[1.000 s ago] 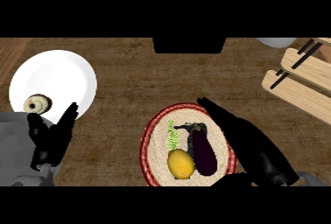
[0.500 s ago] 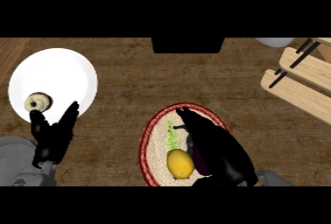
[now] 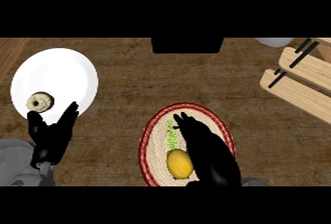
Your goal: Pick the lemon from the placemat and place it in the tiered shelf
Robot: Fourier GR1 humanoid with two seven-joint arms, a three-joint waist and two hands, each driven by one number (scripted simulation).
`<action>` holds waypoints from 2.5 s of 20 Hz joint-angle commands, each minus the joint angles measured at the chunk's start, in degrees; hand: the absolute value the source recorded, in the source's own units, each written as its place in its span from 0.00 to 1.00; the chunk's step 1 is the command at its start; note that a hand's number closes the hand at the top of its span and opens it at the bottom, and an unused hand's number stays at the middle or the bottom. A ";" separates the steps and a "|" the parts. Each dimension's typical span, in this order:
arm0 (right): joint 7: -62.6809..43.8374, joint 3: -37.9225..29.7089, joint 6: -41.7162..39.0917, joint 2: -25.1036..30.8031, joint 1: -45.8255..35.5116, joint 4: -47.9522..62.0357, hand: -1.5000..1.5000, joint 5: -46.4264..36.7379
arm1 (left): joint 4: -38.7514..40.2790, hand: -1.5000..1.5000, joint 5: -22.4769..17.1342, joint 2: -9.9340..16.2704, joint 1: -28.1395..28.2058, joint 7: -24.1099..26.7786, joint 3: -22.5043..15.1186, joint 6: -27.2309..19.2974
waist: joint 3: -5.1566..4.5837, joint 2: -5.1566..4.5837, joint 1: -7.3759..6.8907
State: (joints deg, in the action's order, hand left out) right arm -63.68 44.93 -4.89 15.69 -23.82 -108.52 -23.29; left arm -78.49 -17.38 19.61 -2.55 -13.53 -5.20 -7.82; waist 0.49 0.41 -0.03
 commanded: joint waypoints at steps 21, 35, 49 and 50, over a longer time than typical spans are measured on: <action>4.15 -1.14 -0.37 -12.51 6.87 14.01 0.00 -19.52 | 6.76 0.50 1.96 -1.91 -3.08 -0.25 4.76 5.28 | -0.51 -0.43 0.17; 18.60 0.02 -6.94 -14.79 6.84 24.31 1.00 -18.47 | -2.30 0.50 3.44 -3.53 3.09 -4.34 4.34 4.71 | -0.48 -0.39 -0.34; 16.69 -15.31 3.56 -8.71 11.55 13.97 1.00 -21.47 | 0.01 0.50 5.55 -5.01 -0.40 -4.17 6.14 3.40 | -0.44 -0.38 1.88; 14.57 -19.46 4.14 -7.49 12.31 13.77 1.00 -20.67 | -0.28 0.50 5.14 -5.14 2.94 -1.47 6.48 4.27 | -0.48 -0.32 1.71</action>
State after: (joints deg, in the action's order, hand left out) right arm -45.06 35.88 -3.80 4.54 -13.28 -93.49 -44.71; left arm -79.76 -11.25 14.89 -1.61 -14.95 0.85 -4.09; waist 0.49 0.50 0.79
